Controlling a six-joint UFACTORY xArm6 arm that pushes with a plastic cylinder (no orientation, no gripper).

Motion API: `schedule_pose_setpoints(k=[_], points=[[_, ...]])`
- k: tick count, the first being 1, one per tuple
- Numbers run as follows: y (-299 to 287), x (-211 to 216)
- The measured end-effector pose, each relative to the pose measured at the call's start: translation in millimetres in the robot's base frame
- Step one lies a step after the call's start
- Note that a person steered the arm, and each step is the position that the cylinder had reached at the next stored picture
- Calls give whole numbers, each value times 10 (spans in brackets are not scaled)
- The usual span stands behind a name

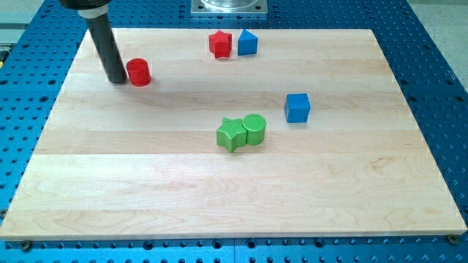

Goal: Move red circle towards red star

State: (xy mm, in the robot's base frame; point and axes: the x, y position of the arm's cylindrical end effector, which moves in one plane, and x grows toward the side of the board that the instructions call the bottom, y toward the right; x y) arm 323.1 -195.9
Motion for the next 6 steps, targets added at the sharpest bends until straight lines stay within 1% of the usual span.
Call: schedule_pose_setpoints(k=[1, 3, 4, 5, 6], points=[[59, -77], [-189, 75], [-208, 181], [-153, 294], [119, 293]])
